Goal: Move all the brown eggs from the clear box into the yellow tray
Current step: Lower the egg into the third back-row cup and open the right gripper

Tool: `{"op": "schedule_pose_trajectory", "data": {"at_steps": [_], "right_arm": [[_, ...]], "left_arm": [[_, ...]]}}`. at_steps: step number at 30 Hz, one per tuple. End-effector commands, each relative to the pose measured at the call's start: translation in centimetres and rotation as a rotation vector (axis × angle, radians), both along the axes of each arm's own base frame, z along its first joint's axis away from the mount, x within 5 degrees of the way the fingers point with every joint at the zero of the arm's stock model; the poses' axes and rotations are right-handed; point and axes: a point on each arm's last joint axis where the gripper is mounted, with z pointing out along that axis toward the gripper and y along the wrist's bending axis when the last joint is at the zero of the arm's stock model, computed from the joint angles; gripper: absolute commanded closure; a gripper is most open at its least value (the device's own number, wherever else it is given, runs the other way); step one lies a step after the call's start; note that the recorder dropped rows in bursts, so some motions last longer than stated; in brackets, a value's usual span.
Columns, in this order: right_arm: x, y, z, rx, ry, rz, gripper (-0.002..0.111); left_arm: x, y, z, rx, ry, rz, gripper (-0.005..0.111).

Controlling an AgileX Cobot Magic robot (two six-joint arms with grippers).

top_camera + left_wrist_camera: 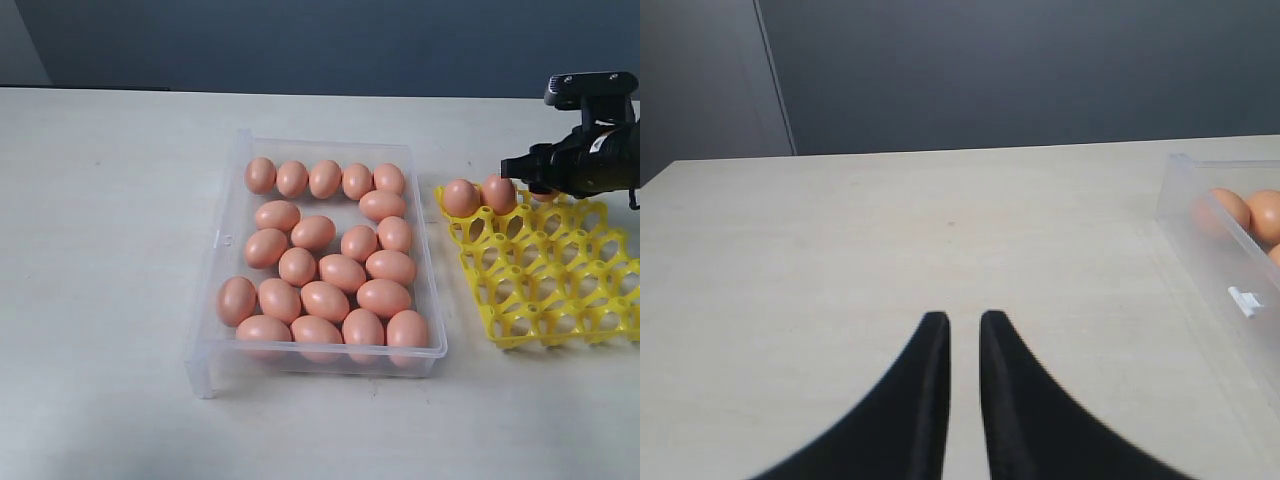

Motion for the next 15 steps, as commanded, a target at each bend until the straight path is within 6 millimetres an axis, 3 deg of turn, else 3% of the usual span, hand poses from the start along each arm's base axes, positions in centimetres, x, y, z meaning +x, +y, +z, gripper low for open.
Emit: {"op": "schedule_pose_trajectory", "data": {"at_steps": [1, 4, 11, 15], "right_arm": [[0.14, 0.42, -0.55, 0.007, 0.000, 0.004, 0.109], [0.14, 0.50, -1.40, 0.006, 0.026, 0.006, 0.107], [0.13, 0.49, -1.41, 0.006, 0.028, 0.006, 0.065], [-0.01, 0.49, -1.42, 0.005, 0.051, 0.006, 0.053]], "left_arm": [[0.03, -0.01, -0.12, -0.001, -0.001, -0.001, 0.095], [0.03, -0.01, -0.12, -0.001, -0.001, -0.001, 0.095], [0.03, -0.01, -0.12, -0.001, -0.001, -0.001, 0.095], [0.03, -0.01, -0.12, -0.001, -0.001, -0.001, 0.095]]}}
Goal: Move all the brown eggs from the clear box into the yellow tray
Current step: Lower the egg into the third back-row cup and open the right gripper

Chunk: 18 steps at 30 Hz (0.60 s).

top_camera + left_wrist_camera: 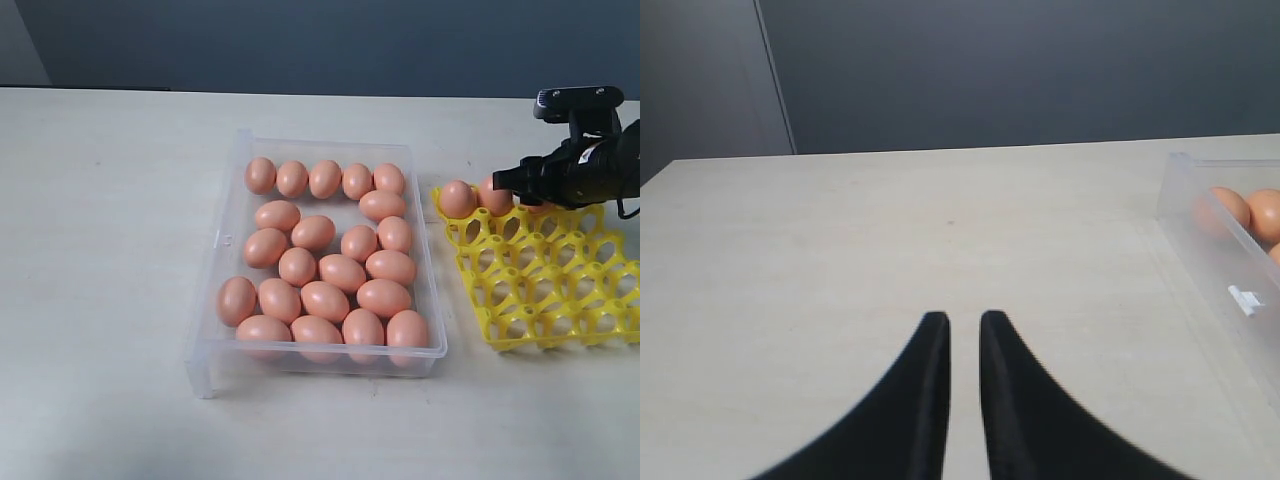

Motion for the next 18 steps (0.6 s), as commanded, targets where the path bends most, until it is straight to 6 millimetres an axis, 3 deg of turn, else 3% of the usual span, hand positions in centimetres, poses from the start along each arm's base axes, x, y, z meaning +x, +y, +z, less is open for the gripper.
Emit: {"op": "schedule_pose_trajectory", "data": {"at_steps": [1, 12, 18], "right_arm": [[-0.1, 0.1, 0.1, 0.000, 0.011, 0.002, 0.053], [-0.1, 0.1, 0.1, 0.002, 0.015, -0.002, 0.053], [0.0, 0.1, 1.1, 0.015, -0.027, -0.015, 0.053]], "left_arm": [[0.0, 0.0, -0.1, -0.001, -0.002, -0.001, 0.095], [0.0, 0.0, -0.1, -0.001, -0.002, -0.001, 0.095], [0.0, 0.0, -0.1, -0.001, -0.002, -0.001, 0.095]]}}
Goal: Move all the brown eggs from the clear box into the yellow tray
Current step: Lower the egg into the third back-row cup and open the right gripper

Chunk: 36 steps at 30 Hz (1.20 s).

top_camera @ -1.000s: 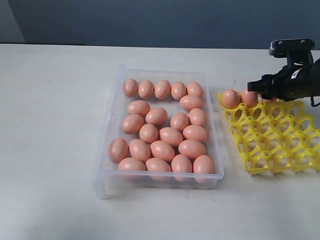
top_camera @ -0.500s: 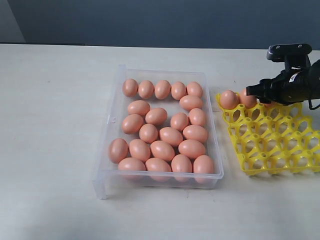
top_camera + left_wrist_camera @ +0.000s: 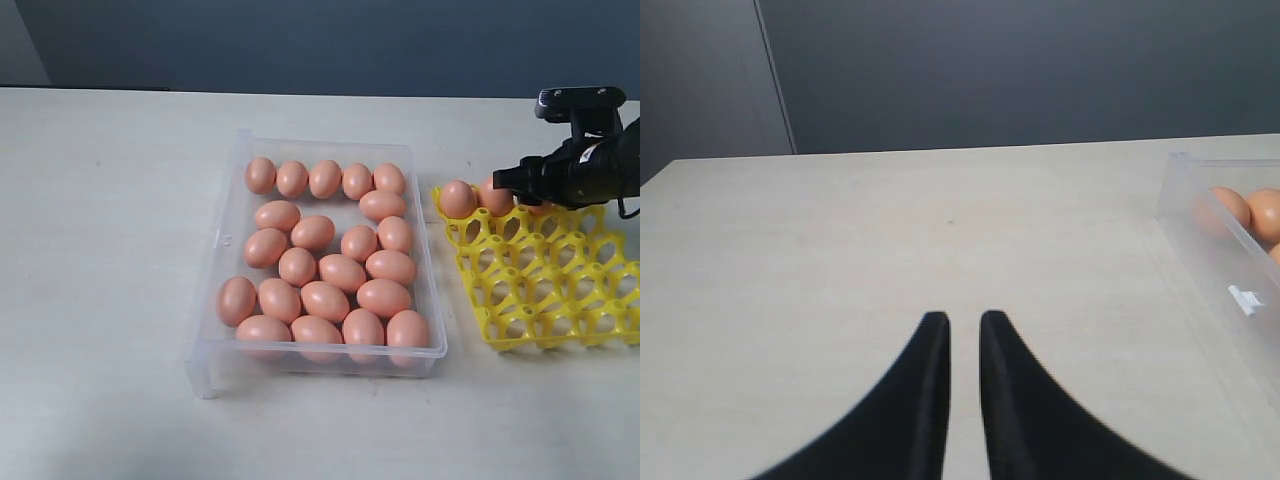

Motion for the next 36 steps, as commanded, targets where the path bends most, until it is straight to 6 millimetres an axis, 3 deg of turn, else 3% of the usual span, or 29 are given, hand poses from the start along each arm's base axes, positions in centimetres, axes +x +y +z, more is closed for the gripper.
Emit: {"op": "schedule_pose_trajectory", "data": {"at_steps": [1, 19, 23, 28, 34, 36], "right_arm": [[0.09, 0.06, 1.21, 0.004, -0.044, -0.002, 0.053], [0.51, 0.03, 1.65, 0.024, -0.110, -0.028, 0.053], [0.17, 0.04, 1.31, 0.035, -0.056, -0.040, 0.057], [0.04, 0.04, 1.18, 0.048, -0.035, -0.055, 0.069], [-0.17, 0.06, 1.00, 0.052, -0.005, -0.058, 0.109], [-0.23, 0.07, 0.95, 0.052, 0.004, -0.058, 0.109]], "left_arm": [[0.03, -0.01, -0.10, -0.001, -0.002, -0.001, 0.095], [0.03, -0.01, -0.10, -0.001, -0.002, -0.001, 0.095], [0.03, -0.01, -0.10, -0.001, -0.002, -0.001, 0.095], [0.03, -0.01, -0.10, -0.001, -0.002, -0.001, 0.095], [0.03, -0.01, -0.10, -0.001, -0.002, -0.001, 0.095], [0.03, -0.01, -0.10, -0.001, -0.002, -0.001, 0.095]]}}
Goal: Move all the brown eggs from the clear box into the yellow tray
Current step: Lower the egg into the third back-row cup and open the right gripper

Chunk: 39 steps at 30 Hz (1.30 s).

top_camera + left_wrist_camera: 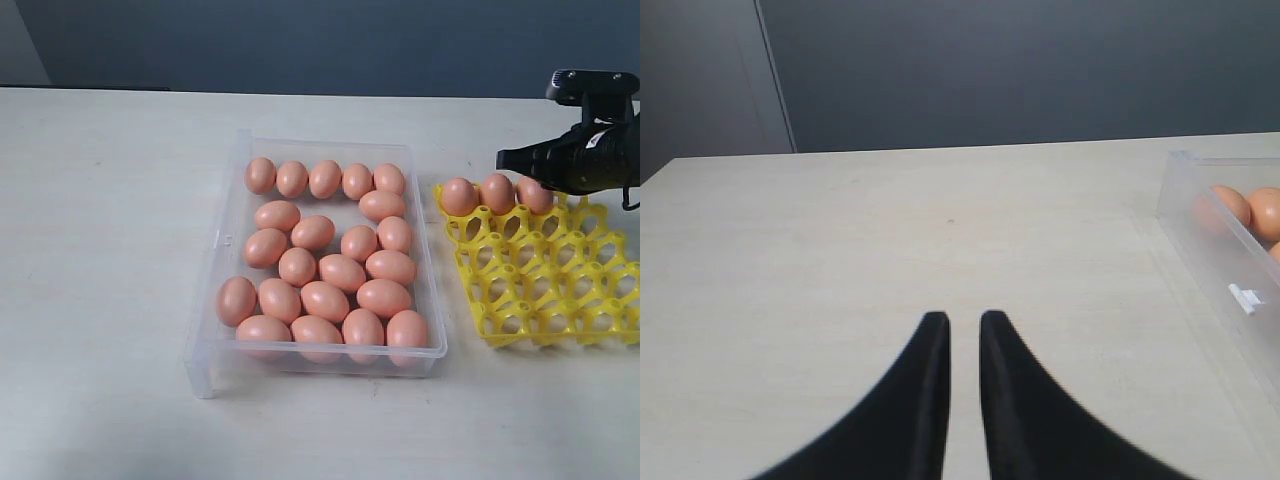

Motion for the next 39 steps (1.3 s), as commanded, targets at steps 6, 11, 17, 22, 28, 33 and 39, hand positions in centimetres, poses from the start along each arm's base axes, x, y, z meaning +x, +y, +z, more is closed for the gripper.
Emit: {"op": "schedule_pose_trajectory", "data": {"at_steps": [6, 11, 17, 22, 28, 33, 39], "right_arm": [[-0.2, 0.1, 0.0, 0.022, 0.018, -0.020, 0.109], [0.4, 0.0, 1.1, 0.023, -0.056, -0.028, 0.109], [1.0, 0.1, 1.7, 0.049, -0.029, -0.042, 0.109], [0.6, 0.4, 1.6, 0.077, 0.116, -0.035, 0.109], [0.3, 0.5, 1.3, 0.081, 0.152, -0.034, 0.109], [-0.6, 0.4, 0.4, 0.078, 0.178, -0.037, 0.109], [-1.0, 0.4, -0.1, 0.079, 0.197, -0.039, 0.109]], "left_arm": [[0.0, 0.0, -0.1, -0.001, -0.004, -0.002, 0.095], [0.0, 0.0, -0.1, -0.001, -0.004, -0.002, 0.095], [0.0, 0.0, -0.1, -0.001, -0.004, -0.002, 0.095], [0.0, 0.0, -0.1, -0.001, -0.004, -0.002, 0.095], [0.0, 0.0, -0.1, -0.001, -0.004, -0.002, 0.095], [0.0, 0.0, -0.1, -0.001, -0.004, -0.002, 0.095], [0.0, 0.0, -0.1, -0.001, -0.004, -0.002, 0.095]]}}
